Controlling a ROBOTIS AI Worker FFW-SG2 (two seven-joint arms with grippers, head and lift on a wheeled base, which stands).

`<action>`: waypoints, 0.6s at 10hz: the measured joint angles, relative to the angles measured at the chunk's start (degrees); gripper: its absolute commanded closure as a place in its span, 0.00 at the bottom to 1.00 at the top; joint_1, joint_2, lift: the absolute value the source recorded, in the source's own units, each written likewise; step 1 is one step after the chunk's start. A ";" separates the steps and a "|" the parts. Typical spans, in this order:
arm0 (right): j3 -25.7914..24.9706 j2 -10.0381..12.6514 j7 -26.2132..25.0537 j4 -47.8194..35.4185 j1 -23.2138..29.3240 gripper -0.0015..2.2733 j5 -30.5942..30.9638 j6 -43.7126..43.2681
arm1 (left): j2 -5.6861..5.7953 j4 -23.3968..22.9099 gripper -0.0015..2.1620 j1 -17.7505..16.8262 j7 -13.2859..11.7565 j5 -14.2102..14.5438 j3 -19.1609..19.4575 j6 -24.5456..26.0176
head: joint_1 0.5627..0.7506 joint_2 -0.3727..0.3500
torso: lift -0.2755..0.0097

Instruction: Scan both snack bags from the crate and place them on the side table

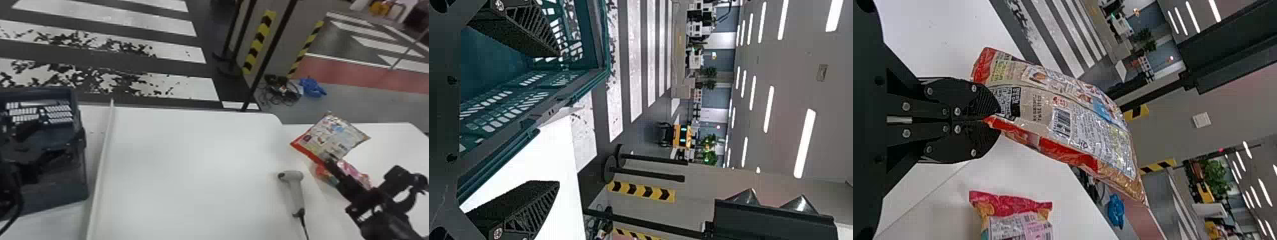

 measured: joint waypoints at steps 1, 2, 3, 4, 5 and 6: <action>-0.56 -1.06 -3.40 3.98 -1.07 0.99 -0.31 -3.54 | 0.00 0.00 0.04 0.06 0.00 -0.02 0.00 0.00 | 0.70 0.03 | 0.62; -0.75 -2.36 -7.29 8.27 -1.93 0.99 -0.92 -8.00 | 0.00 0.00 0.04 0.12 0.00 -0.06 0.00 0.00 | 0.70 0.03 | 0.62; -0.63 -4.01 -12.06 12.64 -2.71 0.98 -1.30 -12.08 | -0.02 0.00 0.04 0.17 0.00 -0.08 0.01 0.00 | 0.70 0.03 | 0.62; -0.34 -6.09 -15.47 17.11 -3.58 0.98 -1.34 -14.97 | -0.07 0.01 0.04 0.18 0.00 -0.09 0.01 0.00 | 0.70 0.03 | 0.62; -0.18 -7.88 -17.43 20.91 -4.26 0.92 -1.34 -17.34 | -0.13 0.06 0.04 0.18 0.00 -0.09 0.01 0.00 | 0.70 0.03 | 0.62; -0.12 -9.17 -19.75 23.56 -4.81 0.60 -1.33 -18.32 | -0.20 0.09 0.04 0.18 0.00 -0.12 0.01 0.00 | 0.70 0.03 | 0.62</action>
